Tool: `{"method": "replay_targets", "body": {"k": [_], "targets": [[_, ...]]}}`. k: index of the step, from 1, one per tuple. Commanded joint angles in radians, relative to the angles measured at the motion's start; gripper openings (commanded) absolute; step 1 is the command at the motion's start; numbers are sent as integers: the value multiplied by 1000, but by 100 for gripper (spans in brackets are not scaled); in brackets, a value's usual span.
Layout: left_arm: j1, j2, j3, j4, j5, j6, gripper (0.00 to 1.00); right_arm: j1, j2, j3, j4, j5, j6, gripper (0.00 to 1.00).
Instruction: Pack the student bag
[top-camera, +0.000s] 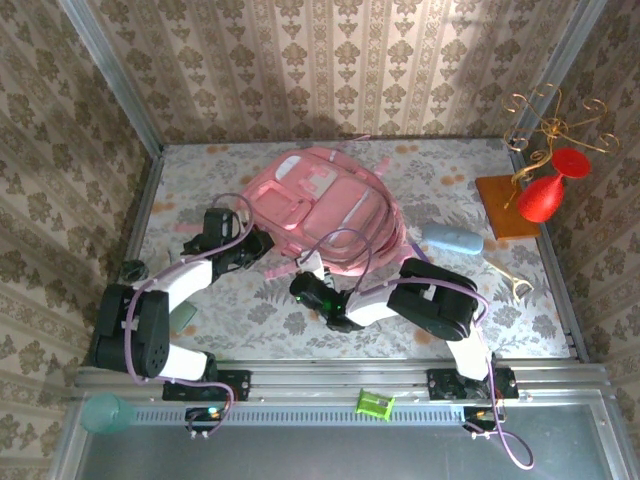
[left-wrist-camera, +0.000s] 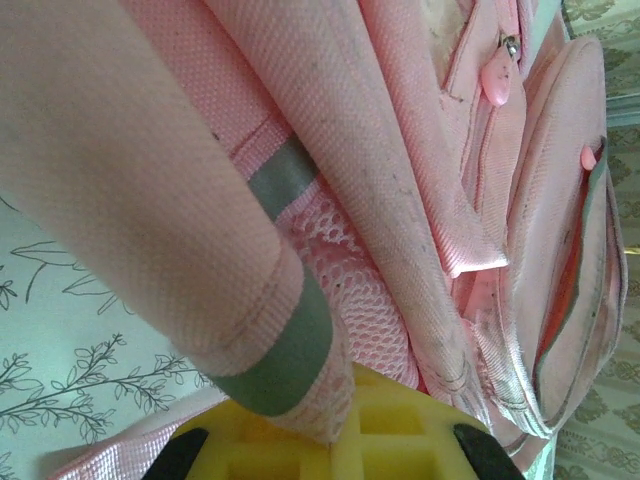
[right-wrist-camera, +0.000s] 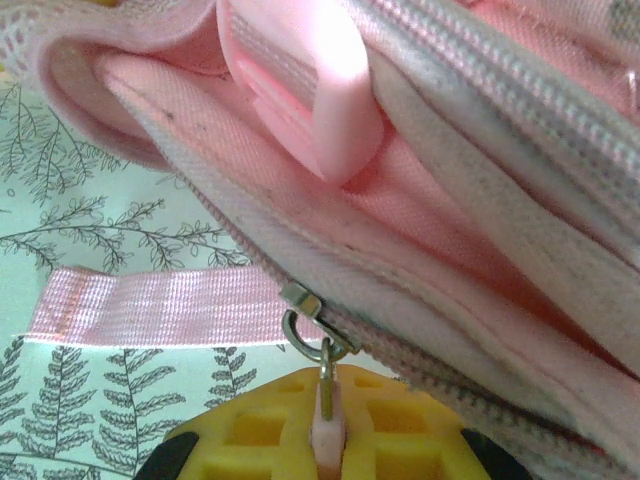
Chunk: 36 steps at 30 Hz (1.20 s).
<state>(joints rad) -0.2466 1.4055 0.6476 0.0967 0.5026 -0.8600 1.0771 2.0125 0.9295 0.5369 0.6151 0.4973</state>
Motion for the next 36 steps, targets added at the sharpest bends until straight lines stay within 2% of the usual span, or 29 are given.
{"method": "replay_targets", "body": {"k": [1, 18, 28, 32, 36], "targets": [[19, 0, 1, 66, 12, 24, 0, -19, -51, -49, 71, -35, 27, 0], [61, 15, 4, 39, -13, 75, 0, -92, -367, -306, -108, -192, 248, 0], [81, 46, 24, 0, -46, 143, 0, -151, -608, -391, -415, -244, 256, 0], [98, 69, 37, -5, -51, 160, 0, -174, -688, -415, -486, -259, 203, 0], [132, 88, 47, -10, -49, 168, 0, -242, -745, -429, -524, -319, 153, 0]]}}
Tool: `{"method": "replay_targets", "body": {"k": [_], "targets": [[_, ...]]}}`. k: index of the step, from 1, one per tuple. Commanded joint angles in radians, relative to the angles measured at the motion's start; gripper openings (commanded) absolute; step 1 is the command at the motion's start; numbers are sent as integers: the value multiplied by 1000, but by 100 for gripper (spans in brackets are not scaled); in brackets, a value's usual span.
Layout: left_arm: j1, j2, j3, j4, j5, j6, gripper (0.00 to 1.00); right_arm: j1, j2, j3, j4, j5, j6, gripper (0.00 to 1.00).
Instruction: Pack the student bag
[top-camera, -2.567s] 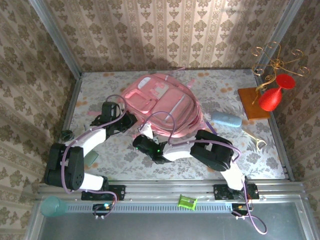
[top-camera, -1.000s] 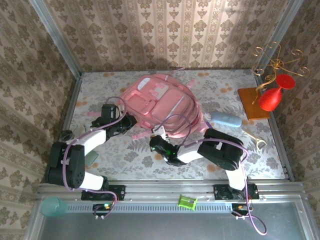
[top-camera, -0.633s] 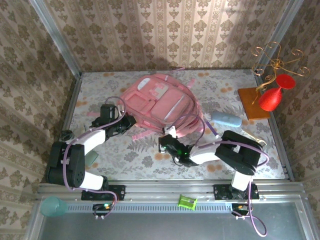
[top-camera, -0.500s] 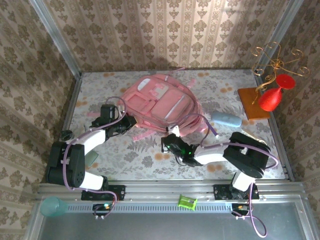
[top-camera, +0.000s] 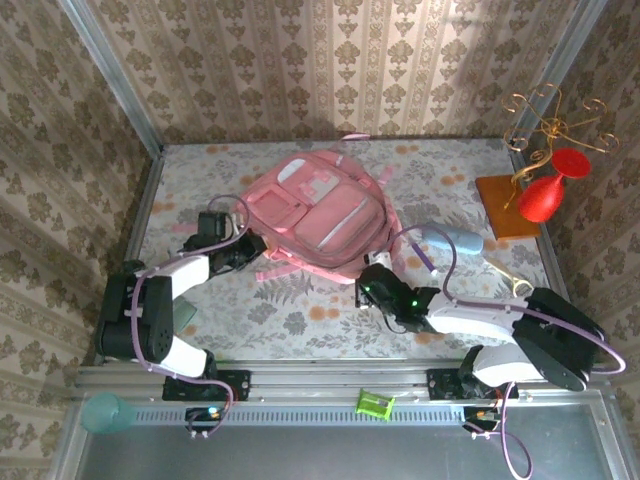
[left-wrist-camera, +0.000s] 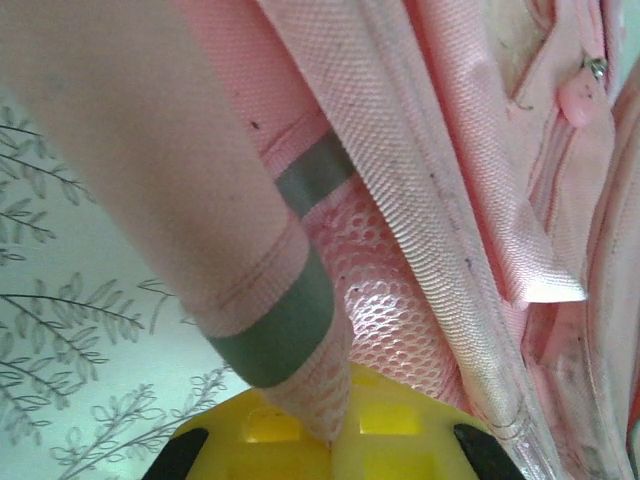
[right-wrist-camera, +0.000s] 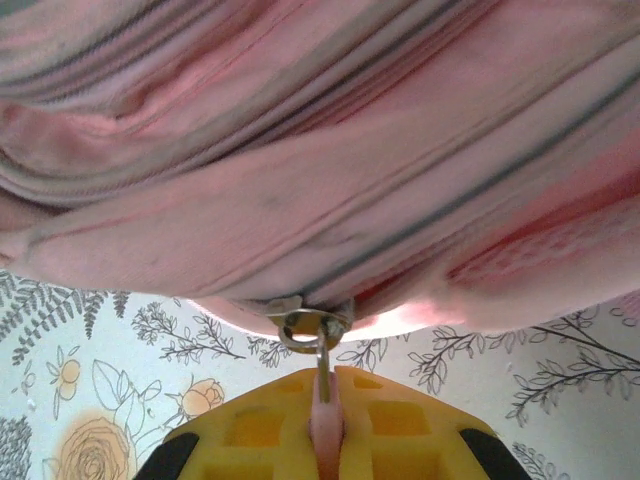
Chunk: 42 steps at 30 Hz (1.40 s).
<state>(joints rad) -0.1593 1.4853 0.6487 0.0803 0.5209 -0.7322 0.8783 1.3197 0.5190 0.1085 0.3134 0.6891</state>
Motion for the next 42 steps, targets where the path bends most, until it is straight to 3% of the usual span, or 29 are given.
{"method": "replay_targets", "body": {"k": [1, 6, 11, 20, 24, 28, 34, 36, 42], "targets": [[49, 10, 50, 6, -69, 44, 0, -58, -59, -19, -95, -36, -51, 0], [52, 40, 70, 6, -56, 72, 0, -69, -54, 15, -84, -150, -87, 0], [37, 51, 86, 2, -31, 103, 31, -50, -1, 57, -47, -217, -64, 0], [14, -95, 137, -152, -278, 230, 70, -25, 37, 159, -101, -272, -32, 0], [-39, -173, 154, -172, -388, 309, 75, -21, 51, 191, -122, -298, -46, 0], [-129, -247, 125, -91, -450, 419, 77, -21, 50, 216, -161, -311, -78, 0], [-288, -330, -20, 196, -337, 755, 74, -35, 47, 242, -219, -354, -140, 0], [-333, -344, -57, 220, -253, 878, 74, -39, 46, 250, -235, -375, -164, 0], [-356, -328, -121, 246, -19, 1088, 72, -66, 37, 248, -245, -416, -186, 0]]}}
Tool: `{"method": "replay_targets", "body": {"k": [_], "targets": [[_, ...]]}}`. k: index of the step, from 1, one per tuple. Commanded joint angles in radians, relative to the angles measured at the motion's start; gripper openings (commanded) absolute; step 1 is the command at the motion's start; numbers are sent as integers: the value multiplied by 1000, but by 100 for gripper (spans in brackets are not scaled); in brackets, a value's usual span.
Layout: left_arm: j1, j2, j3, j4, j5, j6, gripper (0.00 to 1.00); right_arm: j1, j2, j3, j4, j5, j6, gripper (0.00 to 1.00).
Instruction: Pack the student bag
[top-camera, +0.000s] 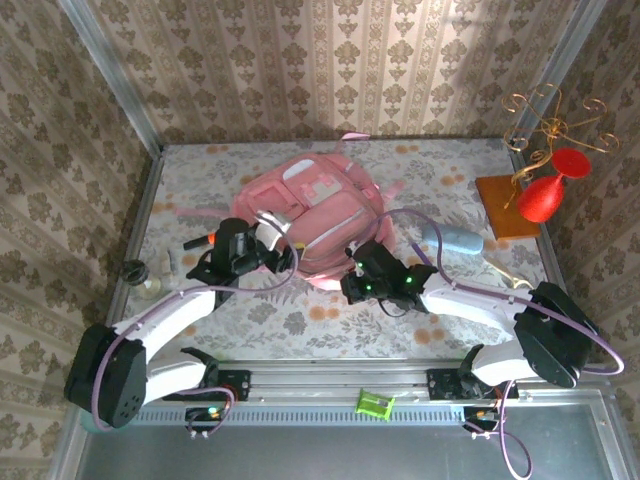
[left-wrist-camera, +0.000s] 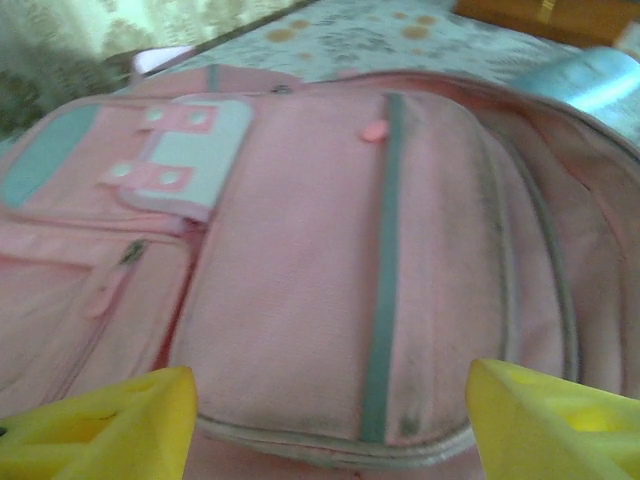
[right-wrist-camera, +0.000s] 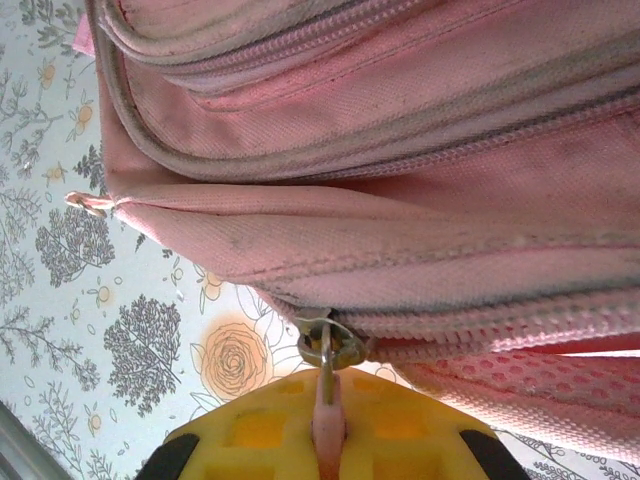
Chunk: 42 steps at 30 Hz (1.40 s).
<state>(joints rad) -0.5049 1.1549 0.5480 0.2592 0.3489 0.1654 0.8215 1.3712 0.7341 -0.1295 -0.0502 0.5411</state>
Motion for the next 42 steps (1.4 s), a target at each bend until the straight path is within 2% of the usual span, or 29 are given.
{"method": "replay_targets", "body": {"k": [1, 3, 6, 12, 18, 22, 26, 31, 35, 42], "targets": [[-19, 0, -34, 68, 176, 240, 72, -12, -16, 33, -8, -61, -42, 0], [-41, 0, -57, 52, 207, 360, 73, -13, -19, 38, -14, -77, -46, 0], [-96, 22, -59, -16, 191, 533, 73, -14, -20, 56, -25, -106, -55, 0], [-153, 81, -26, -39, 163, 682, 69, -15, -30, 68, -31, -130, -57, 0], [-212, 108, 11, -59, 178, 712, 55, -16, -31, 71, -21, -152, -48, 0], [-250, 165, 54, -66, 128, 716, 47, -15, -26, 79, -16, -174, -52, 0], [-247, 219, 104, -102, 93, 724, 38, -16, -36, 73, -30, -182, -72, 0], [-233, 234, 122, -162, 84, 740, 15, -23, -73, 62, -95, -174, -114, 0], [-224, 193, 108, -207, 48, 782, 0, -54, -97, 76, -220, -134, -123, 0], [-195, 131, 90, -282, 62, 846, 0, -166, -129, 85, -376, -88, -126, 0]]}}
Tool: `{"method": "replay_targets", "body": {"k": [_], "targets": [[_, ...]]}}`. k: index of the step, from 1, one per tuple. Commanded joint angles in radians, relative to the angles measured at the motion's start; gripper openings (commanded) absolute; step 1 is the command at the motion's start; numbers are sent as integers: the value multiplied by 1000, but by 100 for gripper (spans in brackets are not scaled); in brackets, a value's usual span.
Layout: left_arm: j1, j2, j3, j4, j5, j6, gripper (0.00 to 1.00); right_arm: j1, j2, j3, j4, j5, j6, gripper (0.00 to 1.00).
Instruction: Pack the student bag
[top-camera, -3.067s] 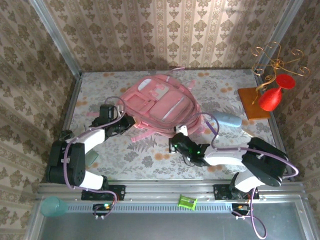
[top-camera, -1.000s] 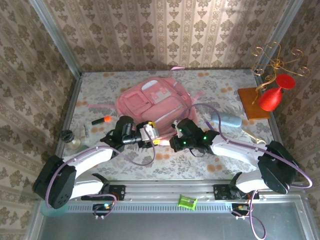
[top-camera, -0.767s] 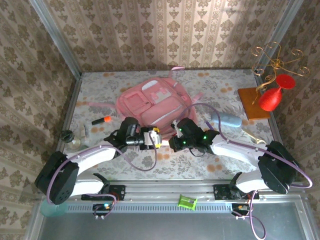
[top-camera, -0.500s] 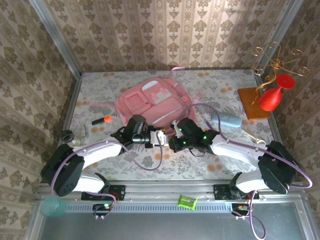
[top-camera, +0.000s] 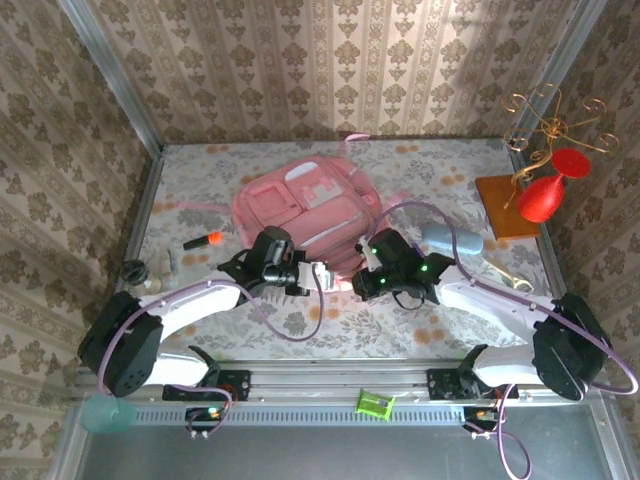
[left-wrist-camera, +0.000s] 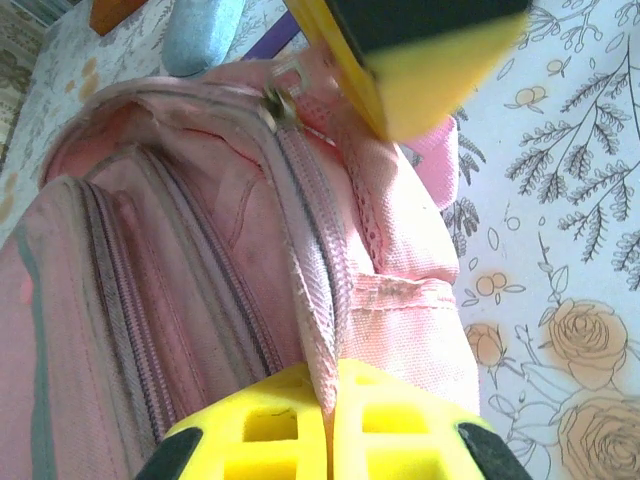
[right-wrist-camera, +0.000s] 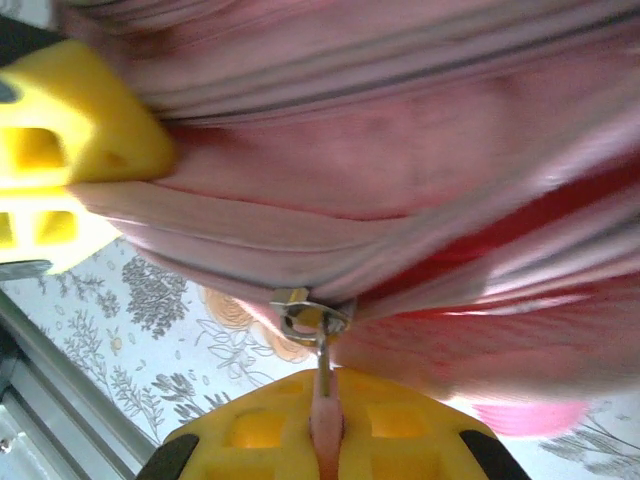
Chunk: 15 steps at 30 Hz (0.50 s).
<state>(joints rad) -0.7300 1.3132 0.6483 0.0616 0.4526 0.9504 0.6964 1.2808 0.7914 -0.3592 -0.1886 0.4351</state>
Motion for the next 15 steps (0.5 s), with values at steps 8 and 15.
{"method": "replay_targets", "body": {"k": [8, 15], "targets": [[88, -45, -10, -153, -7, 83, 0, -172, 3, 88, -265, 127, -11, 0], [87, -66, 25, -165, 91, -55, 54, -111, -11, 85, -92, -99, 29, 0]]}}
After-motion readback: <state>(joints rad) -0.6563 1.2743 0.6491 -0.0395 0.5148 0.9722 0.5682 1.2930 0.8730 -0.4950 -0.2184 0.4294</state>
